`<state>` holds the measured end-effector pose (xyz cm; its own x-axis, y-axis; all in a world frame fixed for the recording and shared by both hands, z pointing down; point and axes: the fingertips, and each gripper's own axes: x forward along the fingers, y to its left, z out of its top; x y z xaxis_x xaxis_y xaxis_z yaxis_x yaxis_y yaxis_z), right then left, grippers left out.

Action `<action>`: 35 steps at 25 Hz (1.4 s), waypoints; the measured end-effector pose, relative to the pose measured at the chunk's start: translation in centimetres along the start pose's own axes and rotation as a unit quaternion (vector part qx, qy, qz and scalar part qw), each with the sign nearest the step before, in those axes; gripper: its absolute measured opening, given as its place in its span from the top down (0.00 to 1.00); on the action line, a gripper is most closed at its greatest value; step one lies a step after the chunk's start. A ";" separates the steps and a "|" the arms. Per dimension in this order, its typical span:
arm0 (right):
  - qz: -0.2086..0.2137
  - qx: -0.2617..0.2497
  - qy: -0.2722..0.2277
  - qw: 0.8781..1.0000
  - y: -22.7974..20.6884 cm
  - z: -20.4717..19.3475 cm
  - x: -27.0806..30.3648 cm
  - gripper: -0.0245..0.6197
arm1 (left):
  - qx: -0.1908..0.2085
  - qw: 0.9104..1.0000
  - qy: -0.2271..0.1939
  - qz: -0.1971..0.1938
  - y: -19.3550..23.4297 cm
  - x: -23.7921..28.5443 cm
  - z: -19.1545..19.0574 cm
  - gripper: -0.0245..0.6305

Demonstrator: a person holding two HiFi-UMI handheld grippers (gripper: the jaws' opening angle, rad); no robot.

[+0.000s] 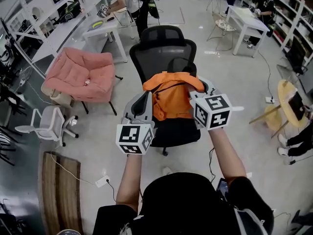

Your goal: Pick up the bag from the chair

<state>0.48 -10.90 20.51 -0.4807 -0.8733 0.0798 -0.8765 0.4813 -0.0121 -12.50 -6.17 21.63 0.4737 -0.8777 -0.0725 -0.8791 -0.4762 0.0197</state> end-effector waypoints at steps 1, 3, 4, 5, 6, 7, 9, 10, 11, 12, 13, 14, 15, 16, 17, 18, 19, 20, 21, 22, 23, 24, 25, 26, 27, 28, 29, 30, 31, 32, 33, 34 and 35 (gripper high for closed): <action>0.001 0.000 -0.001 1.000 -0.1 0.1 -0.3 0.94 | -0.001 1.000 0.000 0.001 -0.3 -0.1 0.2 0.95; 0.004 0.001 -0.002 1.000 -0.3 0.4 -1.1 0.94 | -0.003 1.000 -0.001 0.005 -0.9 -0.2 0.5 0.95; 0.005 0.001 -0.003 1.000 -0.5 0.5 -1.5 0.94 | -0.004 1.000 -0.001 0.007 -1.4 -0.2 0.7 0.95; 0.006 0.001 -0.003 1.000 -0.7 0.6 -1.9 0.94 | -0.004 1.000 -0.002 0.009 -1.8 -0.2 0.9 0.95; 0.007 0.001 -0.004 1.000 -0.9 0.8 -2.3 0.94 | -0.003 1.000 -0.003 0.010 -2.4 -0.3 1.1 0.95; 0.008 0.001 -0.004 1.000 -1.2 0.9 -2.8 0.94 | -0.001 1.000 -0.003 0.011 -2.9 -0.3 1.2 0.95; 0.011 0.000 -0.004 1.000 -1.5 1.1 -3.6 0.94 | 0.001 1.000 -0.004 0.013 -4.0 -0.5 1.5 0.95; 0.012 -0.001 -0.004 1.000 -1.7 1.1 -4.1 0.94 | 0.001 1.000 -0.005 0.015 -4.5 -0.6 1.6 0.95; 0.014 -0.001 -0.004 1.000 -1.8 1.1 -4.6 0.94 | 0.001 1.000 -0.005 0.016 -5.0 -0.8 1.7 0.95; 0.016 -0.001 -0.005 1.000 -2.0 1.2 -5.1 0.94 | 0.002 1.000 -0.006 0.018 -5.6 -0.9 1.8 0.95; 0.019 -0.002 -0.005 1.000 -2.1 1.2 -5.7 0.94 | 0.002 1.000 -0.007 0.021 -6.1 -1.1 1.9 0.95; 0.022 -0.003 -0.005 1.000 -2.2 1.2 -6.3 0.94 | 0.001 1.000 -0.008 0.024 -6.6 -1.3 1.9 0.95; 0.025 -0.003 -0.005 1.000 -2.3 1.2 -6.9 0.94 | 0.000 1.000 -0.008 0.026 -7.2 -1.5 1.9 0.95; 0.026 -0.003 -0.004 1.000 -2.5 1.1 -7.5 0.94 | -0.001 1.000 -0.007 0.028 -7.8 -1.7 1.8 0.95; 0.028 -0.002 -0.003 1.000 -2.7 0.9 -8.1 0.94 | -0.002 1.000 -0.005 0.030 -8.5 -1.9 1.7 0.95; 0.030 -0.001 -0.002 1.000 -2.9 0.8 -8.7 0.94 | -0.001 0.999 -0.003 0.032 -9.2 -2.2 1.7 0.95; 0.032 -0.001 -0.001 0.999 -3.0 0.7 -9.3 0.94 | 0.000 0.999 -0.002 0.035 -9.9 -2.5 1.6 0.95; 0.035 -0.001 0.000 0.999 -3.1 0.6 -10.0 0.94 | 0.001 0.999 0.000 0.037 -10.6 -2.8 1.6 0.95; 0.037 -0.002 0.000 0.999 -3.2 0.6 -10.7 0.94 | 0.001 0.999 0.000 0.038 -11.2 -3.1 1.6 0.95; 0.039 -0.003 0.000 0.999 -3.3 0.6 -11.3 0.94 | 0.002 0.999 0.000 0.038 -11.9 -3.4 1.6 0.95; 0.041 -0.003 0.000 0.999 -3.4 0.6 -11.9 0.94 | 0.004 0.999 0.000 0.038 -12.6 -3.7 1.6 0.95; 0.042 -0.003 -0.001 0.999 -3.5 0.5 -12.5 0.94 | 0.006 0.999 0.000 0.039 -13.2 -4.0 1.5 0.95; 0.043 -0.003 -0.002 0.999 -3.6 0.3 -13.2 0.94 | 0.007 0.999 0.001 0.039 -13.8 -4.3 1.4 0.95; 0.043 -0.004 -0.003 0.999 -3.7 0.2 -13.8 0.94 | 0.009 0.999 0.001 0.039 -14.4 -4.6 1.3 0.95; 0.043 -0.005 -0.005 0.999 -3.8 0.1 -14.5 0.94 | 0.012 0.999 0.001 0.039 -15.0 -4.8 1.3 0.95; 0.044 -0.006 -0.006 0.999 -4.0 0.1 -15.1 0.94 | 0.014 0.999 -0.001 0.039 -15.6 -5.0 1.4 0.95; 0.045 -0.006 -0.008 0.999 -4.1 0.1 -15.6 0.94 | 0.017 0.999 -0.002 0.039 -16.1 -5.1 1.5 0.95; 0.046 -0.007 -0.010 0.999 -4.1 0.2 -16.1 0.94 | 0.019 0.999 -0.004 0.040 -16.5 -5.3 1.6 0.95; 0.047 -0.008 -0.011 0.999 -4.1 0.2 -16.5 0.94 | 0.020 0.999 -0.005 0.041 -16.9 -5.6 1.6 0.95; 0.049 -0.008 -0.012 0.999 -4.2 0.1 -17.0 0.94 | 0.020 0.999 -0.006 0.043 -17.3 -5.8 1.6 0.95; 0.049 -0.008 -0.013 0.999 -4.2 0.1 -17.4 0.94 | 0.020 0.999 -0.007 0.044 -17.6 -6.0 1.6 0.95; 0.050 -0.009 -0.013 0.999 -4.3 0.1 -17.7 0.94 | 0.021 0.999 -0.007 0.045 -18.0 -6.1 1.6 0.95; 0.049 -0.010 -0.014 0.999 -4.4 0.1 -18.1 0.94 | 0.021 0.999 -0.008 0.045 -18.4 -6.2 1.6 0.95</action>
<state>13.01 2.74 19.03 -0.5656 -0.8230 0.0520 -0.8241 0.5664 0.0008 0.64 8.08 20.13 0.3912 -0.9161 -0.0875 -0.9201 -0.3915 -0.0149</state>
